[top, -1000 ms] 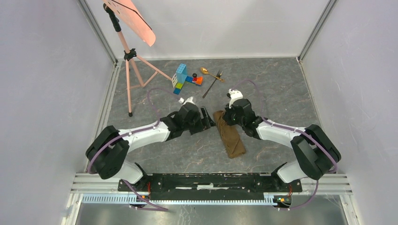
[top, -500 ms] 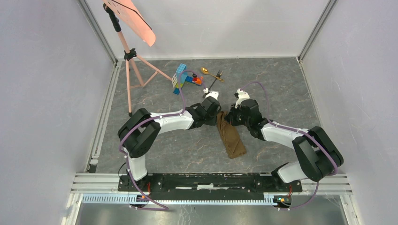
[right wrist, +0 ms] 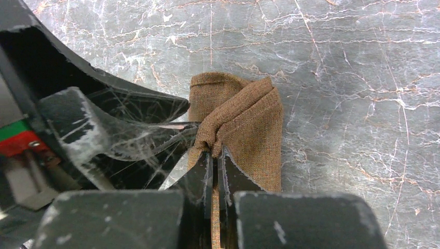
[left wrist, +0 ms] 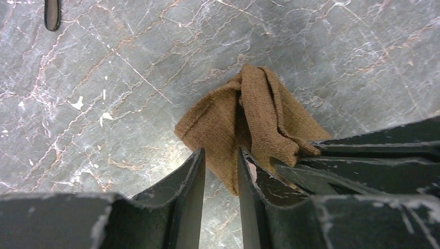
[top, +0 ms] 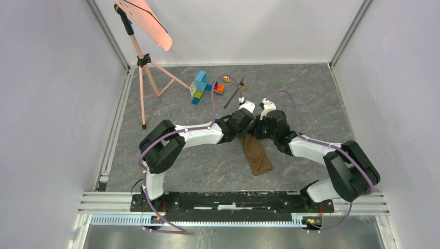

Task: Fold the napkin into a case and place the utensils inside
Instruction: Grasp the top corner of the smaller rectangle folded napkin from the folded napkin.

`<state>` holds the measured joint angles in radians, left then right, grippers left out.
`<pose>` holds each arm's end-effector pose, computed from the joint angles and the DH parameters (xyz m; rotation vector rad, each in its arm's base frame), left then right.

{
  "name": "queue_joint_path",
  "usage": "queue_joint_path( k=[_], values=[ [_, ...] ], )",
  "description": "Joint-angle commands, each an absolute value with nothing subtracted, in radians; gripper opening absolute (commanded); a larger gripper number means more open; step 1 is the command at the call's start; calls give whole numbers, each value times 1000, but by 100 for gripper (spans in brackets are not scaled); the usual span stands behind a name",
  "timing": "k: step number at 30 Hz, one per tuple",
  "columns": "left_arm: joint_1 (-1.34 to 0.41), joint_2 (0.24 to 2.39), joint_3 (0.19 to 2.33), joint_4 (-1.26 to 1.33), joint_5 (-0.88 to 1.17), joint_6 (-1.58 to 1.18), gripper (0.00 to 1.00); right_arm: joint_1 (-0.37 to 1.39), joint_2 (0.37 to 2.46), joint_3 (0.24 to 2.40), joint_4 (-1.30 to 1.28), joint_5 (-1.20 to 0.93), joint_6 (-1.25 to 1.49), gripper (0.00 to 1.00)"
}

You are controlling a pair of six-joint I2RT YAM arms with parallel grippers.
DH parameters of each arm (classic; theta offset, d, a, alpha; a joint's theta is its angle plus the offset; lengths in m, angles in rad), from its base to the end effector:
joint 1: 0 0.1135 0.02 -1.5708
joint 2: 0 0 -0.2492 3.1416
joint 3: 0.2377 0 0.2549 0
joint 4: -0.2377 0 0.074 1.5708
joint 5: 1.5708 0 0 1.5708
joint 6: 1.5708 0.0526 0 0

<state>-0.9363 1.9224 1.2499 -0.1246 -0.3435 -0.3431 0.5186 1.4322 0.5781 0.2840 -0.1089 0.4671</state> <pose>0.2652 -0.3304 0.1517 0.5205 2.2629 -0.2410 0.2576 0.1536 0.1448 -0.1231 2.2145 0.6800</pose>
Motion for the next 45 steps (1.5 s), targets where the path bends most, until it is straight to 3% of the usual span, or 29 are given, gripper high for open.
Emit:
queue_joint_path(
  k=[1, 14, 16, 25, 38, 41, 43, 45],
  values=[
    [-939, 1945, 1292, -100, -403, -263, 35, 515, 1404, 574, 321, -121, 470, 0],
    [-963, 1976, 1319, -107, -440, -242, 38, 513, 1407, 569, 329, -131, 475, 0],
    [-965, 1976, 1318, -102, -443, -241, 36, 513, 1413, 571, 332, -136, 477, 0],
    [-965, 1920, 1255, -27, -494, -242, 8, 514, 1459, 583, 334, -160, 509, 0],
    [-961, 1859, 1170, 84, -442, -269, 3, 520, 1605, 678, 321, -241, 502, 0],
    [-959, 1857, 1160, 87, -438, -288, 2, 515, 1608, 681, 338, -256, 474, 5],
    [-956, 1859, 1155, 86, -434, -302, 2, 509, 1592, 674, 352, -266, 469, 16],
    [-951, 1858, 1150, 86, -430, -312, 2, 505, 1562, 658, 361, -269, 466, 21]
  ],
)
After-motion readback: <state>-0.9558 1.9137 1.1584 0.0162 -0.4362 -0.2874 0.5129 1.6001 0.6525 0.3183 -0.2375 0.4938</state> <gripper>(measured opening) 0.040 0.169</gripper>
